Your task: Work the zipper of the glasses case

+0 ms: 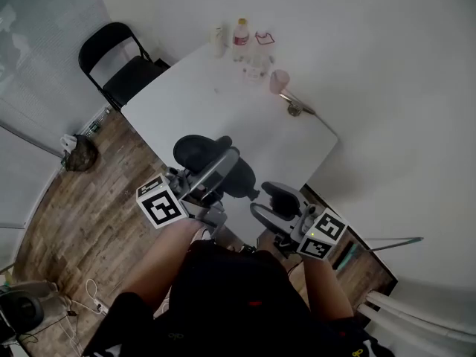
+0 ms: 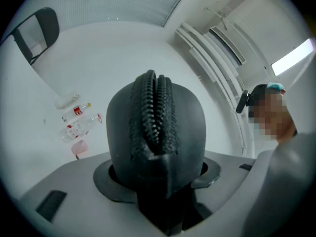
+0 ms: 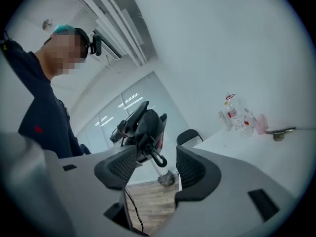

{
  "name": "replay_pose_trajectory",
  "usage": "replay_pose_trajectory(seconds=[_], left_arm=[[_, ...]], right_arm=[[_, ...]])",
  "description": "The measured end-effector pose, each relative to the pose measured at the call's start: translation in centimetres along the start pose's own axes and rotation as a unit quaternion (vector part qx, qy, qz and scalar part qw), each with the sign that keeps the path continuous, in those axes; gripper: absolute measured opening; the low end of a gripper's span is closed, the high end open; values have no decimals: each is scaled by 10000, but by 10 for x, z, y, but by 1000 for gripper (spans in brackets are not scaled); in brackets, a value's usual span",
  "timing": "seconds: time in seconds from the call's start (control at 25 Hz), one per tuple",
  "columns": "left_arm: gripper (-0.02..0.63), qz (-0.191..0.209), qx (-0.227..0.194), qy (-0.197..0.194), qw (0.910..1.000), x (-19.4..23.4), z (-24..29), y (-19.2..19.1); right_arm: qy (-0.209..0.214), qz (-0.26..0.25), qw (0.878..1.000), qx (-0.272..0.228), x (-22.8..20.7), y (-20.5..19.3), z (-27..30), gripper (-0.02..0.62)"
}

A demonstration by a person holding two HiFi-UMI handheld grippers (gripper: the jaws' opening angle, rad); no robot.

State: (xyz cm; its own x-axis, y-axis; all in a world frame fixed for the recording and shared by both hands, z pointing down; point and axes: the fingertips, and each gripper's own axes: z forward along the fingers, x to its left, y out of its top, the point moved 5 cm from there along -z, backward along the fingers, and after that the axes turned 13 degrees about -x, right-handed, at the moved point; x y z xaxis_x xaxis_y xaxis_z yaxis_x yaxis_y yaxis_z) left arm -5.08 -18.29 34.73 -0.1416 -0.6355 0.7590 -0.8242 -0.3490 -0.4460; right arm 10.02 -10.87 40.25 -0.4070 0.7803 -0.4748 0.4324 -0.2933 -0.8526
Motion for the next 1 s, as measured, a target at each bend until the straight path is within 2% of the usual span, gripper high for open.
replay_pose_trajectory(seconds=[0.12, 0.2, 0.4, 0.52, 0.72, 1.0], left_arm=[[267, -100, -205, 129, 9997, -2, 6, 8], [267, -125, -283, 148, 9994, -7, 9, 12], [267, -147, -410, 158, 9989, -16, 17, 16], [267, -250, -464, 103, 9986, -19, 21, 14], [267, -227, -449, 137, 9986, -26, 11, 15], [267, -207, -482, 228, 9984, -22, 9, 14]], right_arm=[[-299, -123, 9995, -32, -2, -13, -1, 248], [-355, -520, 9980, 99, 6, -22, 2, 225], [-270, -1474, 9887, 4, 30, -17, 20, 133], [-152, -1808, 9833, -105, 38, -11, 32, 112], [-34, -1974, 9802, -158, 54, -10, 41, 84], [-244, -2095, 9771, -275, 50, -6, 39, 21]])
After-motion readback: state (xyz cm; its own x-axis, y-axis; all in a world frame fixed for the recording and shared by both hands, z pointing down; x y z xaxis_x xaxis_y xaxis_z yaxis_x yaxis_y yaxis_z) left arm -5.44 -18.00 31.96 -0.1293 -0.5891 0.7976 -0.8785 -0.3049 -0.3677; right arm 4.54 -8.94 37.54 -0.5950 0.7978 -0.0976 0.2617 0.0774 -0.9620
